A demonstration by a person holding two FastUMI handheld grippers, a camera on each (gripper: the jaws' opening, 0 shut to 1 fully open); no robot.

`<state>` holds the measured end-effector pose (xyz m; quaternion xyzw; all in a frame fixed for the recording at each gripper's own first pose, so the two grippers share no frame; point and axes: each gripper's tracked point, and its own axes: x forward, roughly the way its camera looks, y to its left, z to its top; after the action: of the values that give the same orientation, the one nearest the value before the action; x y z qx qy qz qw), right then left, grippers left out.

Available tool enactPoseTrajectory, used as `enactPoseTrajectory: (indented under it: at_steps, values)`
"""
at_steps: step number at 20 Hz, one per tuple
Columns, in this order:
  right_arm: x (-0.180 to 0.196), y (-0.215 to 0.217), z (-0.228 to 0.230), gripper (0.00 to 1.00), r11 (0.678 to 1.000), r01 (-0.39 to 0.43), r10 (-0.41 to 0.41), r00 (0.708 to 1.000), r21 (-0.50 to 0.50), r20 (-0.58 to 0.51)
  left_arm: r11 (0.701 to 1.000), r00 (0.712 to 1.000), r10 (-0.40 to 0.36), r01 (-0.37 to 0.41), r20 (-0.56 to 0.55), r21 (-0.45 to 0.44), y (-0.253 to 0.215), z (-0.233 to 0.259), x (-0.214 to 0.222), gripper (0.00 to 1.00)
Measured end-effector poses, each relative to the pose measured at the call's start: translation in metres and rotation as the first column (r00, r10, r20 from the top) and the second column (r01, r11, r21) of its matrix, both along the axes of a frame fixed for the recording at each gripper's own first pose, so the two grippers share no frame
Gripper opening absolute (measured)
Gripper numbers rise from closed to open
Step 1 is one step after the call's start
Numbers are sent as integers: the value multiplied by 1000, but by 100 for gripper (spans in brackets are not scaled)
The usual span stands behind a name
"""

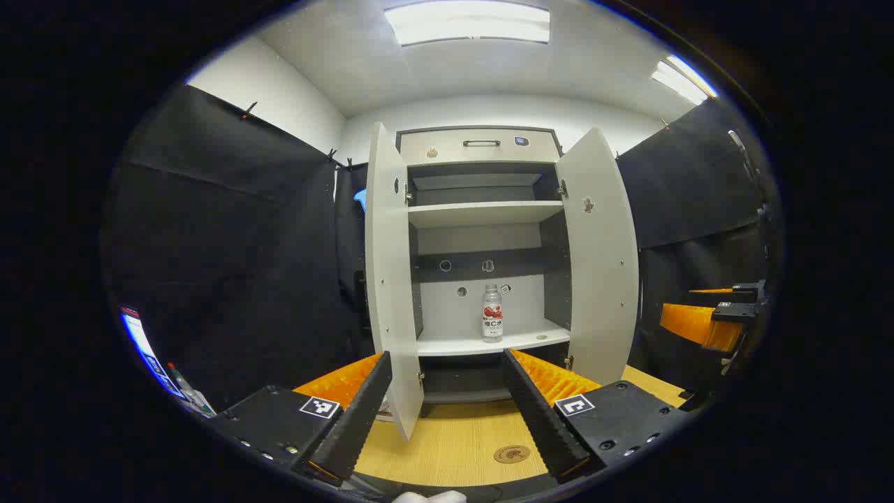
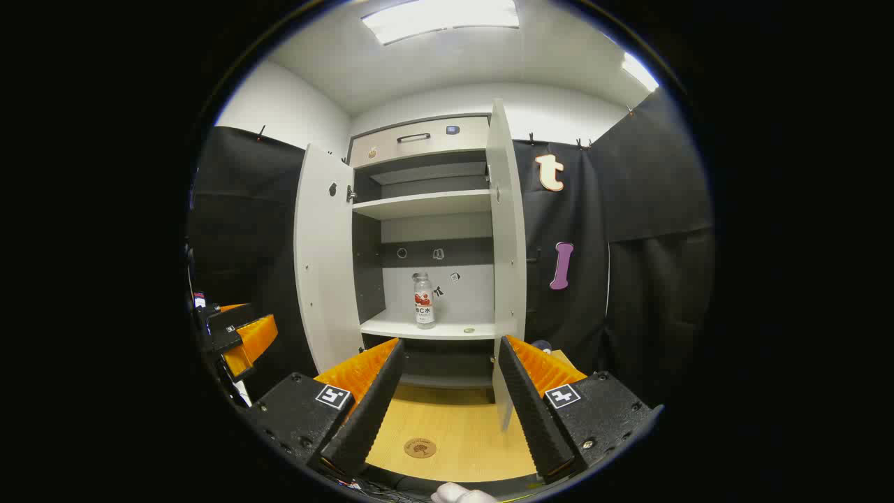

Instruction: Grasp the bottle in the cabinet with the left hand and place it on the coaster, then close the right door with the right hand and the left door with the left hand.

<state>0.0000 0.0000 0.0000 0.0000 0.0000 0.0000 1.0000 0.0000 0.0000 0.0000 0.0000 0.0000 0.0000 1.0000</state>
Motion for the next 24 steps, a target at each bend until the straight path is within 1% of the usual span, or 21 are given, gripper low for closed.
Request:
enactPoseTrajectory:
  at_steps: [7, 15, 17, 20, 24]
  values:
    - [7, 8, 1, 83, 1000, -2, 2, 1000, 2, 10, 1000, 1000, 1, -1, -1, 2, 5, -2, 2, 96]
    - [19, 16, -2, 83, 1000, -5, 5, 1000, 8, -7, 1000, 1000, 11, -11, -21, 6, 14, -10, 8, 96]
    - [22, 14, -4, 83, 1000, -3, 3, 1000, 1, -13, 1000, 1000, 7, -7, -31, -1, 11, -12, 16, 96]
    - [30, 10, -6, 83, 1000, -7, 7, 1000, 1, -29, 1000, 999, 4, -4, -37, 12, 6, -16, 34, 96]
    - [50, 3, -4, 83, 1000, -20, 20, 999, 8, -39, 1000, 999, -16, 16, -31, 14, -9, -14, 73, 95]
